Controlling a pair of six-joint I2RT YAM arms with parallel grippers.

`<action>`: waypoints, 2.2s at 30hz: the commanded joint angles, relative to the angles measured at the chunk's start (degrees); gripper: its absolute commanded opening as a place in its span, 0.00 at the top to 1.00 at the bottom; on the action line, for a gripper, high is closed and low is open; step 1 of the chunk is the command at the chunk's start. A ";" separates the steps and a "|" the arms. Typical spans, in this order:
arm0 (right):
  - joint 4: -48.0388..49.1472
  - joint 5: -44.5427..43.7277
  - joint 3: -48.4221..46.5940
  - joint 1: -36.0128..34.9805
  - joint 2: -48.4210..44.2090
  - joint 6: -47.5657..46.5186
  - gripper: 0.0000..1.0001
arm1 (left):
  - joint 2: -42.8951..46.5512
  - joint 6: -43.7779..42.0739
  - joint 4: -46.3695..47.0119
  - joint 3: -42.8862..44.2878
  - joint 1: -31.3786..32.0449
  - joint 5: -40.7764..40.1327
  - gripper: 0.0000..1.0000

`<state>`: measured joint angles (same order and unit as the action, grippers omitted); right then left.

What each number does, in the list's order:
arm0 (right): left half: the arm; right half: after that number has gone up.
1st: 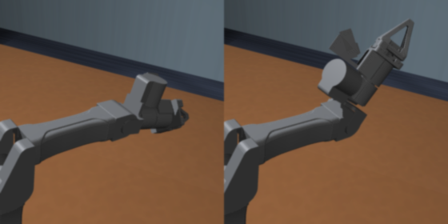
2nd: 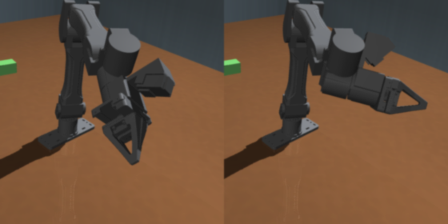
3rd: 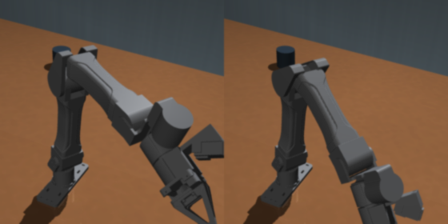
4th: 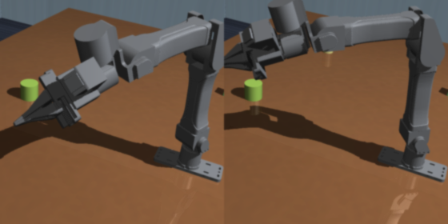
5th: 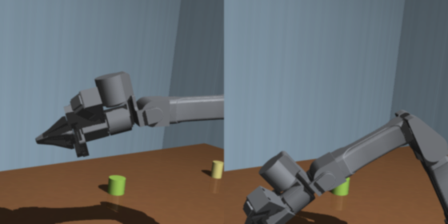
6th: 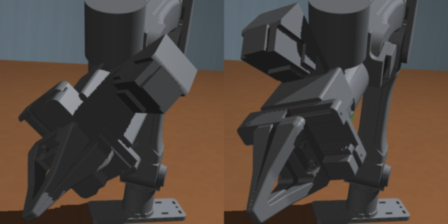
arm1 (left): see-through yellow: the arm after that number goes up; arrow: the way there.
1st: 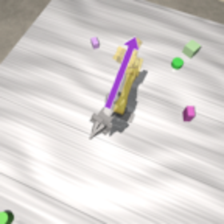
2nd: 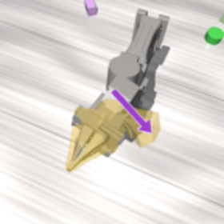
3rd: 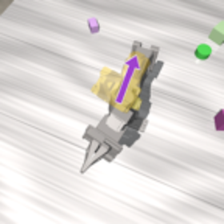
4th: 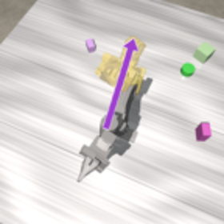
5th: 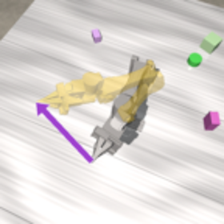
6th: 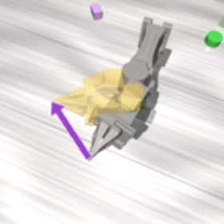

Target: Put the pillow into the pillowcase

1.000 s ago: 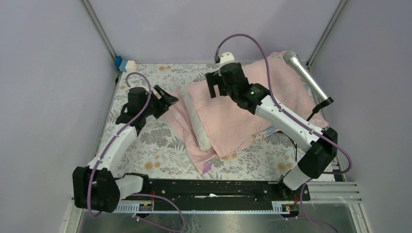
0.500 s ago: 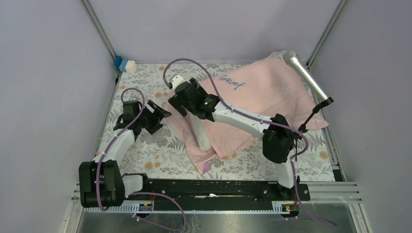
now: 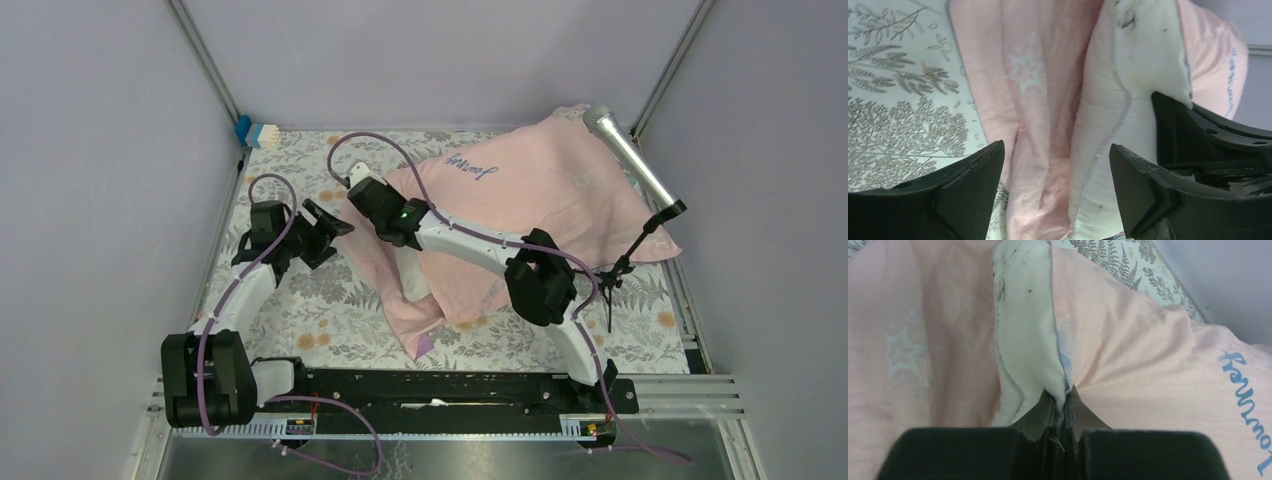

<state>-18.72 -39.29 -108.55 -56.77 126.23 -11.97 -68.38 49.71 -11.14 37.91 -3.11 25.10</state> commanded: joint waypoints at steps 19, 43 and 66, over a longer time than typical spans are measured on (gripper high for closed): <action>-7.12 12.98 -8.89 0.33 -19.96 10.11 1.00 | -13.14 9.29 12.98 11.52 16.93 -14.52 0.47; -1.66 23.75 1.13 5.89 -27.91 20.31 1.00 | 4.64 11.12 10.46 -2.93 29.77 -26.21 0.60; 5.82 32.88 11.16 10.02 -34.85 30.34 1.00 | -20.46 12.34 32.82 6.26 33.47 -27.86 0.60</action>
<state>-19.81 -8.40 -97.01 -47.27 95.77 16.14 -87.88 62.41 15.64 41.01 29.78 -1.32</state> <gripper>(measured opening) 0.068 0.409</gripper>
